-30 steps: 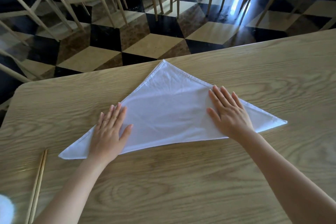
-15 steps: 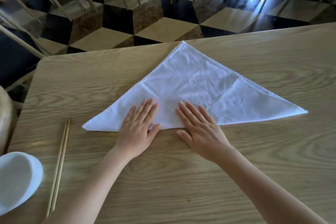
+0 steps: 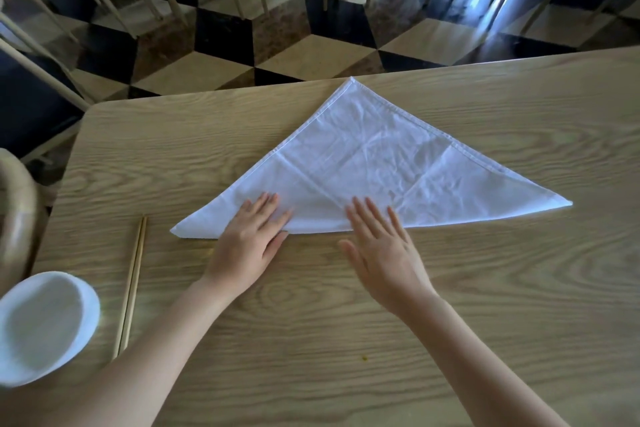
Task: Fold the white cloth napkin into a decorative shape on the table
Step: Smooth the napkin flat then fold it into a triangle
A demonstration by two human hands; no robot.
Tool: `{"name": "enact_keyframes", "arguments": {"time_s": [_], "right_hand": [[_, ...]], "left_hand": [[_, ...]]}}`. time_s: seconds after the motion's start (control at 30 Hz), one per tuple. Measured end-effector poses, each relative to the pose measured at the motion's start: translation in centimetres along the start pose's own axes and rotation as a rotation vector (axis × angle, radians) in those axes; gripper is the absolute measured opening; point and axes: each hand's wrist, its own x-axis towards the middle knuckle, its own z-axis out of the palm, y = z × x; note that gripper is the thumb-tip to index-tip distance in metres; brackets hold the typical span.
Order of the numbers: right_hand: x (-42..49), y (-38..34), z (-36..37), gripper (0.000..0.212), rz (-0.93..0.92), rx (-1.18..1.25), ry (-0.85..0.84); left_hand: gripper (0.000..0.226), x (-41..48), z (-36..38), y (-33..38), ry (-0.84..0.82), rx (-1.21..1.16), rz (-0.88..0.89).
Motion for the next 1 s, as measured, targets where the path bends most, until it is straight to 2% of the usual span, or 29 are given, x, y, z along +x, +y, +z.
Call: {"name": "enact_keyframes", "arguments": {"time_s": [0.1, 0.23, 0.33, 0.43, 0.53, 0.6, 0.7, 0.8, 1.0], "right_hand": [[0.6, -1.9, 1.7, 0.063, -0.091, 0.051, -0.045], [-0.3, -1.5, 2.5, 0.055, -0.053, 0.005, 0.024], [-1.0, -1.1, 2.5, 0.051, -0.014, 0.026, 0.082], [-1.6, -0.1, 2.8, 0.04, 0.042, 0.068, 0.23], [-1.7, 0.7, 2.9, 0.028, 0.057, 0.103, 0.405], [-1.6, 0.7, 3.0, 0.021, 0.074, 0.073, 0.459], [-1.3, 0.4, 2.9, 0.015, 0.14, 0.025, 0.507], [-1.2, 0.2, 2.7, 0.01, 0.17, 0.031, 0.562], [-0.5, 0.5, 2.5, 0.006, 0.196, 0.003, 0.562]], "left_hand": [[0.025, -0.1, -0.4, -0.2, 0.074, 0.055, 0.137], [0.033, -0.5, -1.9, -1.7, 0.028, 0.077, 0.194], [0.037, -1.5, -2.7, -2.5, -0.014, 0.089, 0.129], [0.045, -3.0, -2.8, -3.0, -0.018, 0.107, 0.024], [0.03, -3.4, -3.8, -3.6, 0.008, 0.19, -0.126], [0.018, -2.9, -4.7, -3.9, -0.024, 0.269, -0.254], [0.016, -2.3, -5.6, -4.3, -0.052, 0.306, -0.391], [0.014, -1.9, -5.5, -4.7, -0.019, 0.258, -0.435], [0.02, -1.5, -5.5, -5.5, -0.056, 0.135, -0.395]]}}
